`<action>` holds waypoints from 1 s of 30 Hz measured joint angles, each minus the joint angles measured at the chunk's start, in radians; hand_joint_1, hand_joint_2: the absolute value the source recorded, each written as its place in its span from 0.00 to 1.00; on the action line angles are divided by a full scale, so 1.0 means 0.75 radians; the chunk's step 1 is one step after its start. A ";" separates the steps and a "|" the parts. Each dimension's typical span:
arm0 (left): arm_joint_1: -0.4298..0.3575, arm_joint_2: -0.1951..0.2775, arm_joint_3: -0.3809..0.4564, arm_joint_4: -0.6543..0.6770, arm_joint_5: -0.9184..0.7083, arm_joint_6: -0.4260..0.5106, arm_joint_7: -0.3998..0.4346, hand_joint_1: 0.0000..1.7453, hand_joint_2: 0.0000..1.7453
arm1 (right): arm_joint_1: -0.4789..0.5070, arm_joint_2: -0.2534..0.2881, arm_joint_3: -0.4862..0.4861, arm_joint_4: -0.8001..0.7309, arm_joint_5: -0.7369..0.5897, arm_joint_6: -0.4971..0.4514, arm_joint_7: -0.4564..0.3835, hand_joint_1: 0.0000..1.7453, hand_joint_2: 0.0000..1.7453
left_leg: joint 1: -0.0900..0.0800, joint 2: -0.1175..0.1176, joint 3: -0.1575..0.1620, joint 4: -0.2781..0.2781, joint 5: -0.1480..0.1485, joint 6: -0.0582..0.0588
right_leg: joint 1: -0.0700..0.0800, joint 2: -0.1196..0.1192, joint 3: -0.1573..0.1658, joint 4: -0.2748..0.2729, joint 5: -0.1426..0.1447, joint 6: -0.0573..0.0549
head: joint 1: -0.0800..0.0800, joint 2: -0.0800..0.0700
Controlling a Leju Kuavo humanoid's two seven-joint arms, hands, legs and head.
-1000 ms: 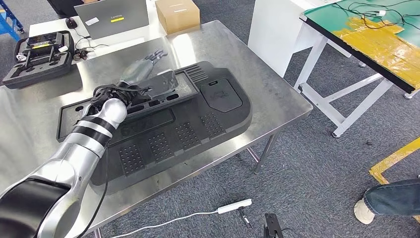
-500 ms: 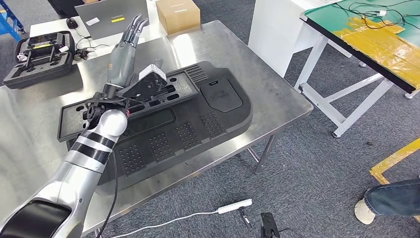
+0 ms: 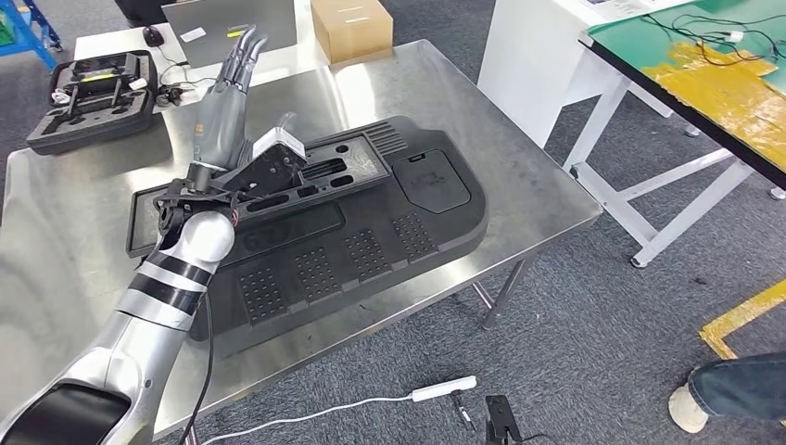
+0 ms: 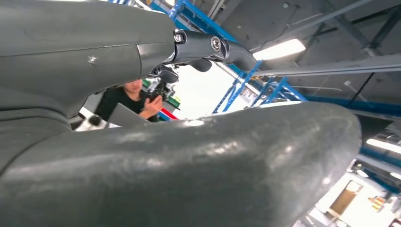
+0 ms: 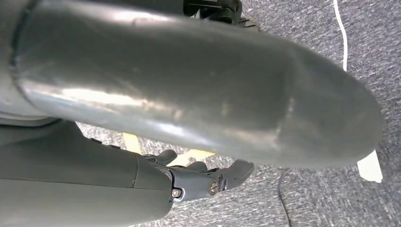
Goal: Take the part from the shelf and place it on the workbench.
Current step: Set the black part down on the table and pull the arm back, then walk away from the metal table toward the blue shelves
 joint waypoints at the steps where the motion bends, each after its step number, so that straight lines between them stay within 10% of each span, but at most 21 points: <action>1: 0.003 0.001 0.000 0.000 0.000 0.000 0.000 0.00 0.00 | 0.000 -0.001 0.000 0.000 -0.001 0.000 0.000 0.00 0.00 | 0.004 -0.014 0.000 0.001 0.002 -0.006 | -0.007 0.008 0.041 -0.077 0.032 0.015 | 0.000 0.000; 4: 0.004 0.001 0.000 -0.003 0.001 -0.002 0.000 0.00 0.00 | 0.000 0.000 0.001 0.000 -0.001 0.001 0.000 0.00 0.00 | 0.007 -0.055 -0.010 0.005 0.006 -0.036 | -0.025 0.089 0.177 -0.325 0.112 0.031 | 0.003 0.000; 7: 0.006 0.009 0.000 -0.004 0.001 -0.003 0.000 0.00 0.00 | -0.001 0.002 0.003 0.000 -0.001 0.001 0.000 0.00 0.00 | 0.009 -0.091 -0.022 -0.001 0.020 -0.066 | -0.019 0.071 0.194 -0.348 0.124 -0.003 | 0.001 0.000; 10: 0.004 0.019 0.000 -0.004 0.002 -0.004 0.000 0.00 0.00 | -0.002 0.004 0.005 0.000 -0.001 0.002 0.000 0.00 0.00 | 0.007 -0.005 -0.068 0.087 -0.031 -0.080 | -0.024 0.020 0.198 -0.352 0.129 -0.037 | -0.010 0.000; 14: 0.009 0.020 -0.003 -0.004 0.003 -0.009 0.000 0.00 0.00 | 0.003 0.002 0.005 -0.001 -0.005 0.002 0.000 0.00 0.00 | 0.008 0.097 -0.217 0.399 -0.157 -0.086 | -0.004 -0.050 0.201 -0.351 0.123 -0.060 | -0.020 0.000; 19: 0.005 0.024 -0.005 -0.003 0.004 -0.015 0.007 0.00 0.00 | -0.003 0.001 0.004 -0.001 -0.029 0.018 0.016 0.00 0.00 | 0.006 0.135 -0.037 0.081 -0.023 -0.076 | 0.009 -0.095 0.206 -0.347 0.111 -0.048 | -0.019 0.000; 24: 0.004 0.030 -0.008 0.002 0.012 -0.023 0.014 0.00 0.00 | -0.004 0.001 0.001 -0.001 -0.033 0.024 0.020 0.00 0.00 | -0.003 0.124 -0.015 0.028 -0.023 -0.039 | 0.013 -0.088 0.193 -0.331 0.096 -0.019 | -0.011 0.000; 30: 0.006 0.023 -0.010 0.022 0.022 -0.032 0.015 0.00 0.00 | 0.003 0.000 -0.001 -0.001 -0.040 0.027 0.020 0.00 0.00 | 0.000 0.084 -0.015 0.023 -0.018 -0.015 | 0.010 -0.006 -0.006 0.040 -0.035 -0.019 | -0.002 0.000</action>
